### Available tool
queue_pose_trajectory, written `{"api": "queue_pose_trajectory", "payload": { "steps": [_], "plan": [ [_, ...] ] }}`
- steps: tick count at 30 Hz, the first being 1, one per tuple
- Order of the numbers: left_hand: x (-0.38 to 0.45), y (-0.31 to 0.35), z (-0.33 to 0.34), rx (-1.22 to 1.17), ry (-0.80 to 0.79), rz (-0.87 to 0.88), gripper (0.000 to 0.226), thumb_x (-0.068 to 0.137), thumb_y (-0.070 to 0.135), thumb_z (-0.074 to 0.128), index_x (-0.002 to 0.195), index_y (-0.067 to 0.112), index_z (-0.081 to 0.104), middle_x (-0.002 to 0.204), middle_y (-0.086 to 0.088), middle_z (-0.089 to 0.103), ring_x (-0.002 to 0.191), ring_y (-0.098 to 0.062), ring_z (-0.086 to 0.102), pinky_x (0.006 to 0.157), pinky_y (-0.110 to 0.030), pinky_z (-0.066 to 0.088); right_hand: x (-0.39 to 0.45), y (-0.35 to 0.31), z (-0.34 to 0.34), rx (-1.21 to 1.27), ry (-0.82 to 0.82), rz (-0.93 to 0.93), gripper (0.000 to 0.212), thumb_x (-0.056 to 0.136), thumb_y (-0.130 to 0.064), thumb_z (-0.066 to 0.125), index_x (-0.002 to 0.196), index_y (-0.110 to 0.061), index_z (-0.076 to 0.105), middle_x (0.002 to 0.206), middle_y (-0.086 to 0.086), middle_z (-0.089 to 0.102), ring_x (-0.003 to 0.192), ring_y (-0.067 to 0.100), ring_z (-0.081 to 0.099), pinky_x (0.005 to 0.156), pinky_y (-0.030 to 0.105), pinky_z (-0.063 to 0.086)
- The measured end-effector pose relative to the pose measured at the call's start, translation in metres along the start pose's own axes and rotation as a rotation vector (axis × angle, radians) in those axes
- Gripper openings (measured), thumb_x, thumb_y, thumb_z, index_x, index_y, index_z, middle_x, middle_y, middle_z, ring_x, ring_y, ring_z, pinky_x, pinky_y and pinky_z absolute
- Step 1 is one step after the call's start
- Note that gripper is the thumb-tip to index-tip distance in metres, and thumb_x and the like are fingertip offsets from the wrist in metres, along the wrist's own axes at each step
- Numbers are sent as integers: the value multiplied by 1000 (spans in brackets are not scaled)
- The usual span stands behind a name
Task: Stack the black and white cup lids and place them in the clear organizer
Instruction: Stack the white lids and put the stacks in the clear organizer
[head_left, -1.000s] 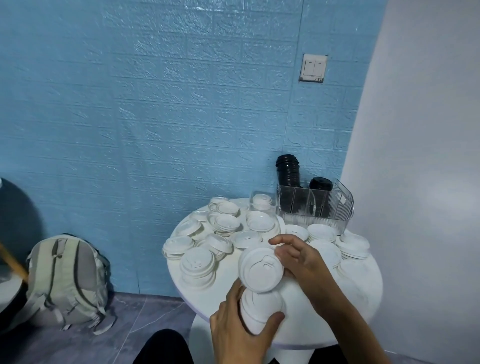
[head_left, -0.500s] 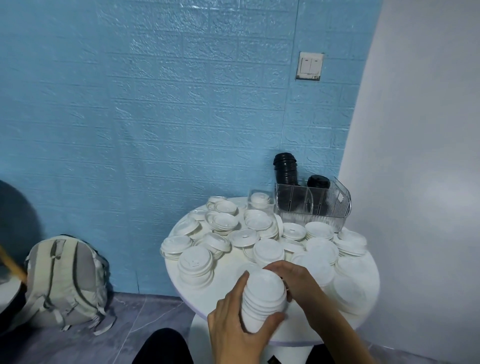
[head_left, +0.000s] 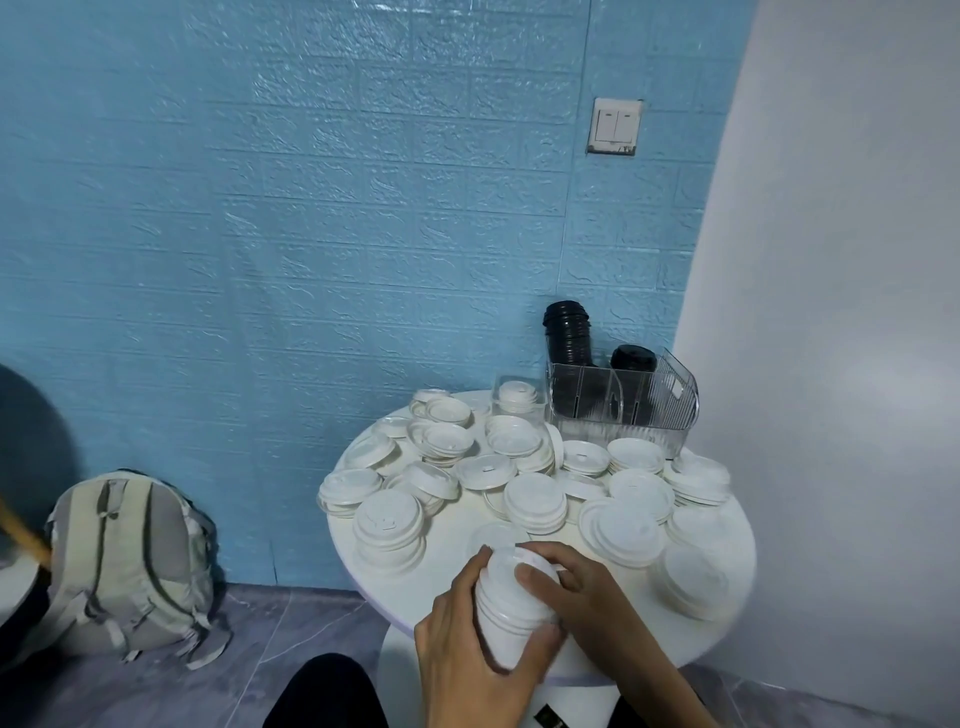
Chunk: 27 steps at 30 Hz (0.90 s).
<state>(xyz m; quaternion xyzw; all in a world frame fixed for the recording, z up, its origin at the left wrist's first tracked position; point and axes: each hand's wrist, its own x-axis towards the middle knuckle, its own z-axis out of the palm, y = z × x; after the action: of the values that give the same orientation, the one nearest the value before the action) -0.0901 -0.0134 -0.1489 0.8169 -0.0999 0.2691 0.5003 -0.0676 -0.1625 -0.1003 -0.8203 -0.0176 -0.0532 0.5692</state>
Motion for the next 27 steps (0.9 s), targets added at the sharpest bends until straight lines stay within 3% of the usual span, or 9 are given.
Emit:
{"api": "queue_pose_trajectory", "payload": {
  "steps": [3, 6, 10, 13, 16, 19, 23, 27],
  "plan": [
    [0, -1, -2, -26, 27, 53, 64, 79, 69, 56, 140, 58, 39, 139, 36, 52, 115, 23, 44, 100, -8, 33, 1, -1, -1, 1, -17, -18, 14, 90, -28, 75, 104, -32, 74, 106, -18, 75, 101, 3, 69, 94, 27, 52],
    [0, -1, -2, -19, 30, 107, 54, 93, 69, 43, 143, 49, 44, 149, 29, 47, 128, 19, 43, 102, -2, 24, 3, -1, -1, 4, -43, -23, 17, 89, -30, 74, 106, -32, 74, 107, -17, 75, 101, 4, 70, 96, 31, 54],
    [-1, -5, 3, -37, 62, 115, 40, 92, 61, 48, 130, 49, 49, 151, 24, 47, 132, 12, 44, 100, -4, 25, 6, -4, 0, -72, -73, -41, 15, 96, -31, 66, 108, -32, 75, 108, -21, 74, 104, -2, 67, 98, 24, 50],
    [0, -8, 4, -29, 76, 150, 37, 91, 59, 50, 126, 48, 51, 143, 19, 56, 129, 10, 47, 97, -8, 29, 20, -8, -6, -234, -55, -97, 27, 105, -34, 49, 108, -32, 76, 109, -20, 72, 103, -6, 63, 95, 21, 47],
    [2, -8, 4, -22, 98, 178, 38, 94, 67, 44, 125, 46, 52, 139, 16, 60, 127, 7, 50, 95, -14, 36, 42, -12, -16, -273, -18, -189, 21, 103, -28, 56, 112, -37, 72, 116, -19, 68, 107, -6, 61, 91, 12, 43],
    [3, -9, 5, 0, 122, 207, 37, 94, 64, 46, 125, 44, 53, 137, 14, 61, 125, 8, 51, 90, -24, 42, 58, -13, -21, -336, -191, -275, 33, 98, -13, 63, 127, -30, 68, 125, -15, 62, 113, -7, 57, 89, 5, 39],
    [3, -10, 6, -7, 127, 214, 41, 96, 70, 40, 127, 45, 52, 138, 15, 61, 125, 2, 54, 89, -29, 45, 71, -11, -25, -567, -484, -308, 44, 100, -9, 56, 139, -28, 61, 145, -5, 53, 132, 2, 47, 103, 3, 28],
    [3, -9, 6, -17, 132, 213, 43, 96, 70, 40, 127, 44, 53, 138, 15, 60, 126, 3, 53, 91, -27, 43, 74, -10, -28, -675, -503, -303, 42, 98, -17, 62, 137, -32, 62, 150, -10, 47, 138, 3, 40, 104, 0, 20]
  ]
}}
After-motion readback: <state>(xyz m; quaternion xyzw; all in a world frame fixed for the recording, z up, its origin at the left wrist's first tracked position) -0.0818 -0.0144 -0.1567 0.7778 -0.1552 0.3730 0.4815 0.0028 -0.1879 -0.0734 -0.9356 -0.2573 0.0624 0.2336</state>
